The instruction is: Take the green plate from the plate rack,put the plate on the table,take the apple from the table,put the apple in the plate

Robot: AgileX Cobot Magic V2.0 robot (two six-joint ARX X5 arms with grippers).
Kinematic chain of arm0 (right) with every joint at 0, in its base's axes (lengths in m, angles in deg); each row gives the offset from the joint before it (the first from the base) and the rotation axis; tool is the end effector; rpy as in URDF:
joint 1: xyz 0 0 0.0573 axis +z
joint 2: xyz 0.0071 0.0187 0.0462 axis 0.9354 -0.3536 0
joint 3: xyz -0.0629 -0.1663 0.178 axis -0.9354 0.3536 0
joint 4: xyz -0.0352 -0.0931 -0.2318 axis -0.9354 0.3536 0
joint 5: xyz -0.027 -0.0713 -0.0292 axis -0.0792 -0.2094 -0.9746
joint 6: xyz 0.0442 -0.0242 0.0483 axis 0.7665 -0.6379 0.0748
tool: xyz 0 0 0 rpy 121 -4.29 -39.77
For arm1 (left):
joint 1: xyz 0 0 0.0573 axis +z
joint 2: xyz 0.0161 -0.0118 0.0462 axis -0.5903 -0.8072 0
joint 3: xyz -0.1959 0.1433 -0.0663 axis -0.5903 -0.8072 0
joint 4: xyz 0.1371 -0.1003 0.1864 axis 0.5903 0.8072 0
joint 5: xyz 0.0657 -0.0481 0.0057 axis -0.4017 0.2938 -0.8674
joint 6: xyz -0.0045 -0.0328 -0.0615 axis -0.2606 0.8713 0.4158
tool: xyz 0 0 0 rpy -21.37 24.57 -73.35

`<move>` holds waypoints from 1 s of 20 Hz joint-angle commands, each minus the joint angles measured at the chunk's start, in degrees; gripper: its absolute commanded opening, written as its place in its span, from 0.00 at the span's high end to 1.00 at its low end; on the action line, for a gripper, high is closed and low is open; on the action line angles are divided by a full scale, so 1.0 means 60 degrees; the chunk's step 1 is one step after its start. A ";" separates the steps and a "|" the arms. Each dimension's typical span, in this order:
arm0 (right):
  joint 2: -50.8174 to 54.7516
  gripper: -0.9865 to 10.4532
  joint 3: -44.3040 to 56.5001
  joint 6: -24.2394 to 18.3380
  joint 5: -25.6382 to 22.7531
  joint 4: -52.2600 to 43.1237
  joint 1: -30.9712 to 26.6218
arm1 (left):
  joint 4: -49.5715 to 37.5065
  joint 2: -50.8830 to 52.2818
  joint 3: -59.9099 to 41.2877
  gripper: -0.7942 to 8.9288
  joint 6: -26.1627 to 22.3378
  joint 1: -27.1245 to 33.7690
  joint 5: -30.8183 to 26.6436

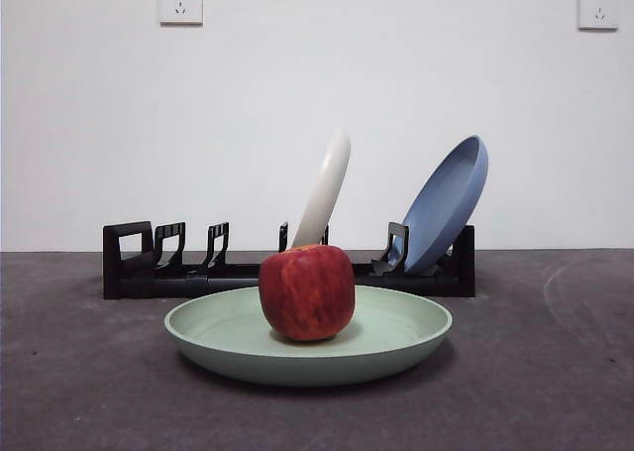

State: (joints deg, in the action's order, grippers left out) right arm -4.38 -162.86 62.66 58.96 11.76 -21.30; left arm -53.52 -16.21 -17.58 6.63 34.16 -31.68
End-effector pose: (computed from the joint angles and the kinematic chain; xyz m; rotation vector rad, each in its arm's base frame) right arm 0.0860 0.0797 0.3873 -0.1500 0.7828 0.4939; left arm 0.1320 -0.0063 0.1468 -0.1822 0.1819 -0.0475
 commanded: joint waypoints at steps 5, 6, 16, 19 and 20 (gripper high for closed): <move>0.0007 0.91 0.0084 0.0073 -0.0011 0.0204 0.0007 | -0.0109 -0.0149 -0.0069 0.92 -0.0113 0.0036 -0.0025; 0.0007 0.91 0.0084 0.0073 -0.0011 0.0204 0.0007 | -0.0106 -0.0179 -0.0069 0.92 -0.0113 0.0036 -0.0025; 0.0342 0.91 0.1410 -0.2477 -0.1155 -0.4524 -0.1872 | -0.0102 -0.0474 -0.0069 0.92 -0.0113 0.0036 -0.0025; 0.0780 0.91 0.3184 -0.3257 0.1231 -0.6652 -0.4120 | -0.0106 -0.0481 -0.0069 0.92 -0.0113 0.0036 -0.0025; 0.0980 0.91 0.3905 -0.3381 0.1829 -0.7304 -0.4830 | -0.0106 -0.0481 -0.0069 0.92 -0.0113 0.0036 -0.0025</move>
State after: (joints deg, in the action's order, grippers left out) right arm 1.41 -140.83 44.46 69.03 -31.52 -49.22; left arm -53.52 -19.05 -17.58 6.63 34.18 -31.68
